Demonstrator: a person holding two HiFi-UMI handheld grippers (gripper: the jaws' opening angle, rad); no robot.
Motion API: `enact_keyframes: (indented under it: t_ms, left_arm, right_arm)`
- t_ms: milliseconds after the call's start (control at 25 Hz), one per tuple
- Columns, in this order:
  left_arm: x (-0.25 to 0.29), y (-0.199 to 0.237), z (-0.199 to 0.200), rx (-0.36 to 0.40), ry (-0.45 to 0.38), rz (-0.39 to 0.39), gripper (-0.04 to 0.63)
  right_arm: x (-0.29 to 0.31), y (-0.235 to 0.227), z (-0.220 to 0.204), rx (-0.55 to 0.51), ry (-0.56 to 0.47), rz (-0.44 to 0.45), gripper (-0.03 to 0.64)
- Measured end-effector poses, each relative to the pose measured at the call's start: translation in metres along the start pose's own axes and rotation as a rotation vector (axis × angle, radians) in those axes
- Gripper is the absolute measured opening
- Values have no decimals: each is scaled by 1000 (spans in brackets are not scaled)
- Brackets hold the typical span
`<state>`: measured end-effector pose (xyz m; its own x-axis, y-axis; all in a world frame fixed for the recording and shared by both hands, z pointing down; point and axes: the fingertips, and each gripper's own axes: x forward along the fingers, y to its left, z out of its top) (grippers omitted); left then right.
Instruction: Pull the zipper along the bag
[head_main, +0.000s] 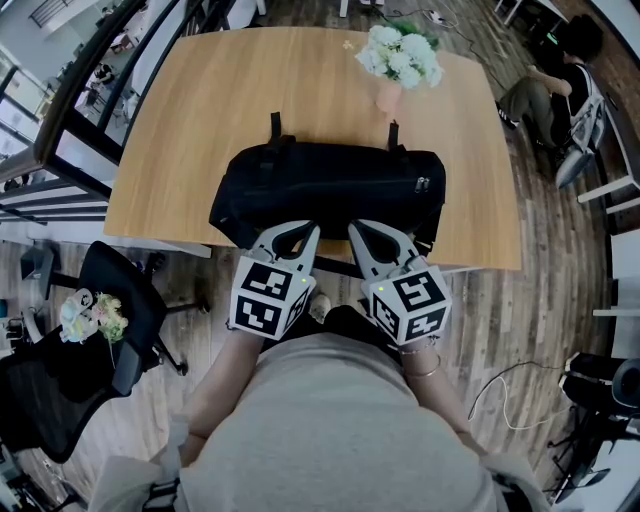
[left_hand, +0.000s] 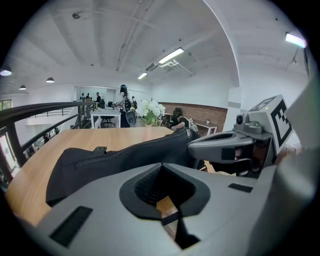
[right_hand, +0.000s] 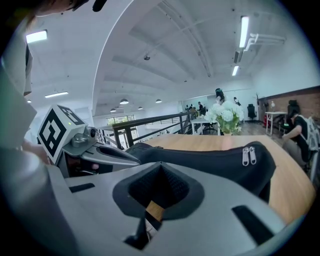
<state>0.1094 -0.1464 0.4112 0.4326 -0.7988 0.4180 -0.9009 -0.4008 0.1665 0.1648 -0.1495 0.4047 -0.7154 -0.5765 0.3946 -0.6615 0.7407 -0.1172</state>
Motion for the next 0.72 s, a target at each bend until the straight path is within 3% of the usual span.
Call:
enact_keyframes:
  t_ms: [720]
  left_arm:
    - [5, -4, -5, 0, 26, -41, 20]
  right_arm:
    - [3, 1, -5, -10, 19, -1, 6]
